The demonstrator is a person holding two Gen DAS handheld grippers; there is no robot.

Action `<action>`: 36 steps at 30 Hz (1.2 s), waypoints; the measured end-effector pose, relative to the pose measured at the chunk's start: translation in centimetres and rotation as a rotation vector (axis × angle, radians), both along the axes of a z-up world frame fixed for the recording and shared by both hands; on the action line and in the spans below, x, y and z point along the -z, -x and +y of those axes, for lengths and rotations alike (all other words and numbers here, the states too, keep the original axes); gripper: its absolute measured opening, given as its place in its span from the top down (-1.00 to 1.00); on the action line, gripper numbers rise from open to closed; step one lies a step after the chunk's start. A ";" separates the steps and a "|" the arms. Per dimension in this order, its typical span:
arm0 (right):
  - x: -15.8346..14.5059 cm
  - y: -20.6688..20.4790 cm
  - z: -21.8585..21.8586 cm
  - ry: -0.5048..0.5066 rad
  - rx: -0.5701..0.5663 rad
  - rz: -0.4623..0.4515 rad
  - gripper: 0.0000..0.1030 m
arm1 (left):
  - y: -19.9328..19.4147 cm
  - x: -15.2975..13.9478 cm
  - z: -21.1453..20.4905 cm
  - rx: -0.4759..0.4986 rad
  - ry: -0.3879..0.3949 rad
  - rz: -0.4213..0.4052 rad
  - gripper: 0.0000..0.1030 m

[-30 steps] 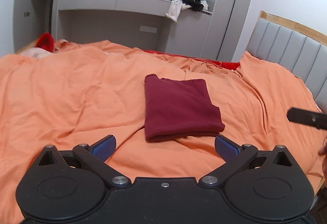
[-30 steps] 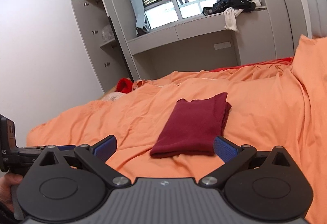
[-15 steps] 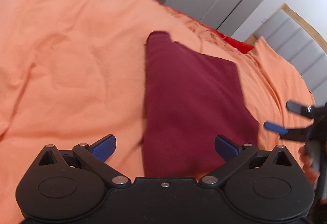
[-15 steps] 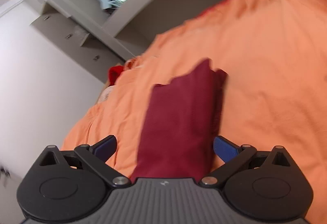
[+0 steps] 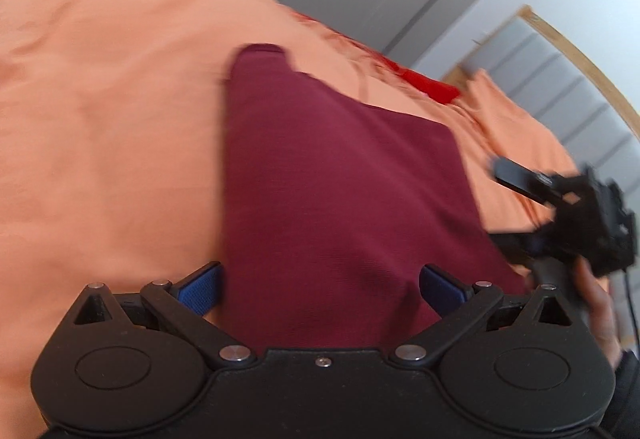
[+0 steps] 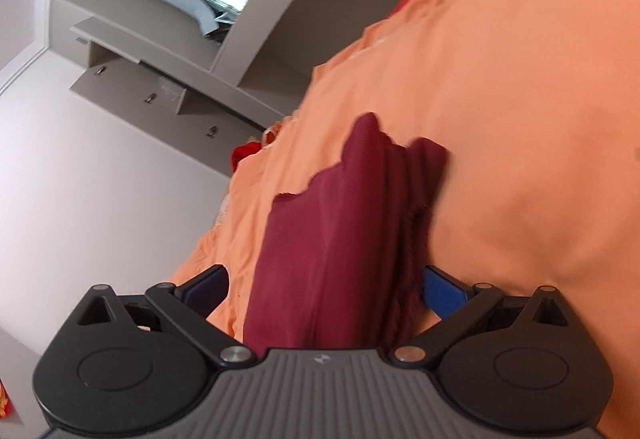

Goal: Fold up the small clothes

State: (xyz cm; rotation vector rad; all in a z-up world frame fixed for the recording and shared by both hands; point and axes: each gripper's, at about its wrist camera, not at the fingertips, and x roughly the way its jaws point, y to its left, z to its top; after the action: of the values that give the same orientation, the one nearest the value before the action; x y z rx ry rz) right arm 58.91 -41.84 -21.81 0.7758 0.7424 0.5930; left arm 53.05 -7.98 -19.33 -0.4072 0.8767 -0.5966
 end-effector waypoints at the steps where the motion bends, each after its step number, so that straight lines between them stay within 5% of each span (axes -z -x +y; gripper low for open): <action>1: 0.0 -0.5 0.6 0.016 -0.012 -0.010 -1.00 | 0.0 -0.1 -0.8 0.011 -0.024 -0.013 -0.96; 5: -0.3 -2.1 2.7 0.108 -0.054 -0.042 -1.00 | 0.1 -0.2 -2.3 0.011 -0.110 -0.056 -0.65; 7: -0.6 -2.2 3.5 0.168 -0.054 -0.052 -0.75 | 0.0 -0.4 -2.0 -0.007 -0.098 -0.054 -0.42; 9: -0.7 -2.2 3.5 0.236 -0.019 -0.043 0.37 | -0.2 -0.5 -1.3 -0.021 -0.082 -0.050 0.03; 14: -1.1 -1.0 3.1 0.205 -0.031 -0.078 0.43 | 0.3 -1.7 -1.6 -0.010 -0.090 -0.111 0.39; 24: -9.6 4.5 6.2 0.200 -0.045 -0.207 0.46 | 5.8 -8.9 1.0 -0.020 -0.081 -0.266 0.43; 30: -12.9 8.9 12.1 0.234 -0.093 -0.203 0.46 | 11.2 -12.5 5.4 -0.040 -0.132 -0.252 0.41; 36: -10.0 11.7 17.3 0.208 -0.130 -0.143 0.46 | 15.0 -10.6 10.8 -0.079 -0.149 -0.162 0.39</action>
State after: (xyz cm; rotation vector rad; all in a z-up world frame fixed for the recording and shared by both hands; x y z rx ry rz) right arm 47.26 -24.50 -11.77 0.4907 0.7127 0.6699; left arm 38.00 2.85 -8.72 -0.2535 0.7411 -0.4811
